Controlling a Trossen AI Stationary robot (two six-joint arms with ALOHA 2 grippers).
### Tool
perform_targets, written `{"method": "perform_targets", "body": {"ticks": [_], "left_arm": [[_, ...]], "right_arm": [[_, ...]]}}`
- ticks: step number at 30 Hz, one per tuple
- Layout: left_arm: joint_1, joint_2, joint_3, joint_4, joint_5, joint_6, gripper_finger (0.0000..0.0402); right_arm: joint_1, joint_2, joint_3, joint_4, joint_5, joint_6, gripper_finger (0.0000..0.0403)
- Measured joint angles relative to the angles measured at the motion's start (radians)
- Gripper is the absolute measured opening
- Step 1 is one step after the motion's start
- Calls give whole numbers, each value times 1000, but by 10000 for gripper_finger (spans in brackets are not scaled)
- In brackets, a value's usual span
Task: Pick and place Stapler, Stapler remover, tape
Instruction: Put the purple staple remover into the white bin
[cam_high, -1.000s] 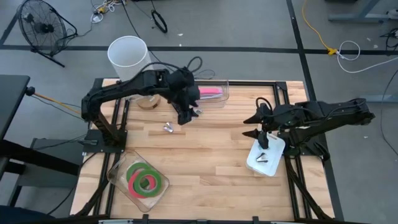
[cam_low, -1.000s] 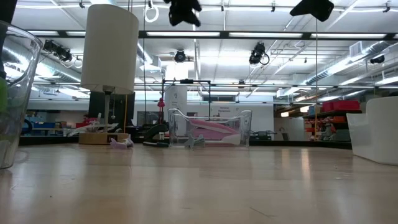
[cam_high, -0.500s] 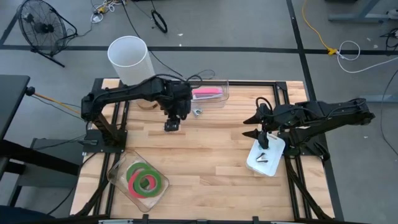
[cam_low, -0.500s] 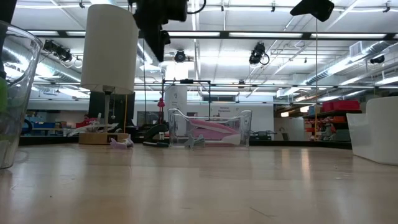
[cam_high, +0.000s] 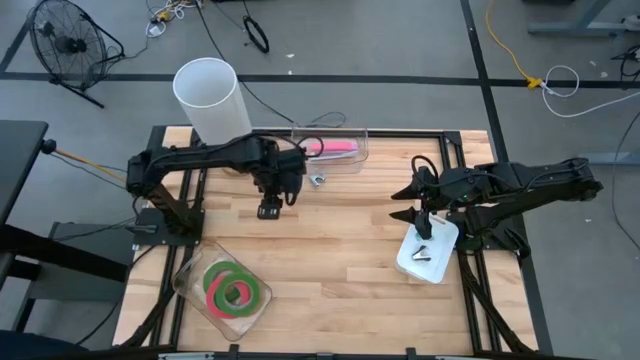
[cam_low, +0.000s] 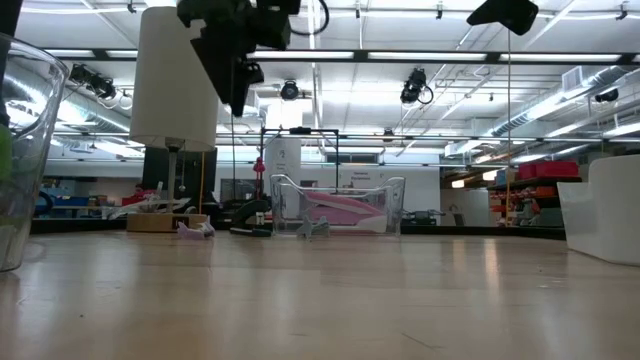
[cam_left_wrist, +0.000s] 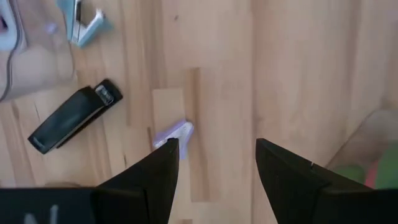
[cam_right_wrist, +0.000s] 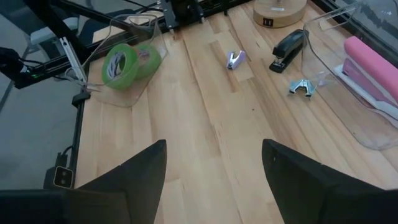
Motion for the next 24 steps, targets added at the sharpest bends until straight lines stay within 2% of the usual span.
{"method": "perform_targets", "body": {"ticks": [4, 11, 17, 24], "left_arm": [[-46, -58, 0, 2, -22, -15, 215], [-126, -182, 1, 5, -136, -45, 215], [-180, -254, -4, 9, -208, -65, 215], [-203, -343, -165, 37, -229, -67, 215]], "right_arm": [[0, 0, 0, 1, 0, 6, 261], [0, 0, 0, 2, 1, 6, 261], [0, 0, 0, 4, 59, 6, 261], [0, 0, 0, 8, 80, 6, 261]]}}
